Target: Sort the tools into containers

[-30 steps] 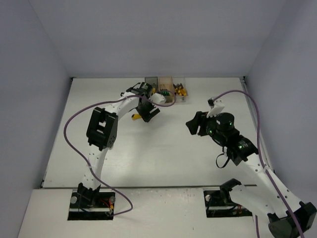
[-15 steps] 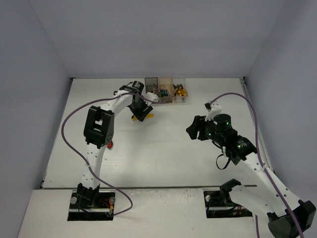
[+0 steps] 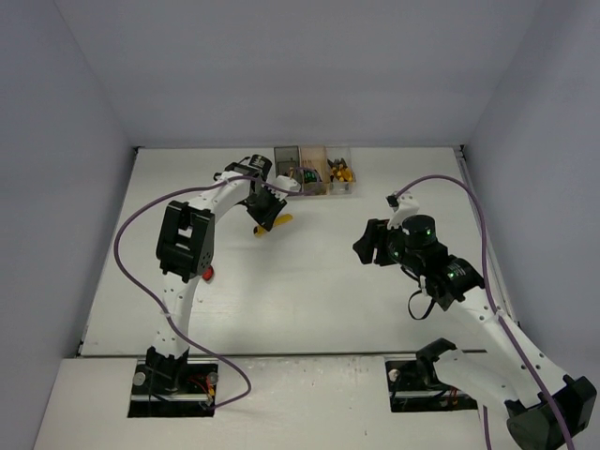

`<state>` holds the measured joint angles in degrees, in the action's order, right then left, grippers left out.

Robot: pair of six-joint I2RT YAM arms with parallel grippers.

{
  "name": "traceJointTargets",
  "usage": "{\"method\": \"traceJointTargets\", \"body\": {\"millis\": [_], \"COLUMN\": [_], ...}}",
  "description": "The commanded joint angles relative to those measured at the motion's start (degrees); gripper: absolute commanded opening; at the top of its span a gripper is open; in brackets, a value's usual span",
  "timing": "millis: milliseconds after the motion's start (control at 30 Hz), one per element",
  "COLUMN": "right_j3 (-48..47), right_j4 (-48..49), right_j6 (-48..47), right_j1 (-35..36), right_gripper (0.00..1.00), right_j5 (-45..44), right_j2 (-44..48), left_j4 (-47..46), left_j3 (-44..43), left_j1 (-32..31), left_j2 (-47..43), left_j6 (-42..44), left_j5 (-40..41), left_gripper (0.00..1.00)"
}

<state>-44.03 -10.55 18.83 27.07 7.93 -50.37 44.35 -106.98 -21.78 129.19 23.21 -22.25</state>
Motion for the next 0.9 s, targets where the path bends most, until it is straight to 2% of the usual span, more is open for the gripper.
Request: {"method": "traceJointTargets", "body": {"millis": [0, 133, 167, 267, 433, 600, 733, 867], "right_j3": [-0.44, -0.11, 0.12, 0.42, 0.4, 1.06, 1.49, 2.02], "right_j4": [2.37, 2.28, 2.36, 2.37, 2.37, 2.37, 2.37, 2.28], "right_j6": [-0.02, -0.01, 0.05, -0.01, 0.15, 0.48, 0.94, 1.38], "right_j1": [0.0, -0.07, -0.02, 0.0, 0.0, 0.0, 0.0, 0.0], "right_gripper": [0.55, 0.55, 0.55, 0.55, 0.55, 0.55, 0.55, 0.55], "right_j5": [-1.75, -2.21, -2.36, -2.64, -2.26, -2.06, -1.35, -1.07], "right_j2": [0.89, 1.21, 1.24, 0.7, -0.21, 0.24, 0.88, 1.07], "left_j4": [-0.61, -8.06, -12.48, -22.29, -35.76, -46.61, -47.0, -46.65], "left_j3": [-4.06, -4.47, -3.95, -1.93, 1.08, -0.31, -5.52, -6.2], "left_j1": [0.63, 2.05, 2.31, 2.3, 2.22, 1.9, 1.31, 1.38], "left_j2": [-8.22, -11.48, -12.16, -14.15, -13.96, -9.14, -3.86, -1.9], "left_j6": [-10.75, -26.1, -32.97, -46.52, -60.14, -65.14, -64.44, -64.53], "left_j5": [-3.54, -2.33, -1.68, 0.25, 6.5, 10.53, 12.36, 16.67], "left_gripper": [0.0, 0.0, 0.0, 0.0, 0.0, 0.0, 0.0, 0.0]}}
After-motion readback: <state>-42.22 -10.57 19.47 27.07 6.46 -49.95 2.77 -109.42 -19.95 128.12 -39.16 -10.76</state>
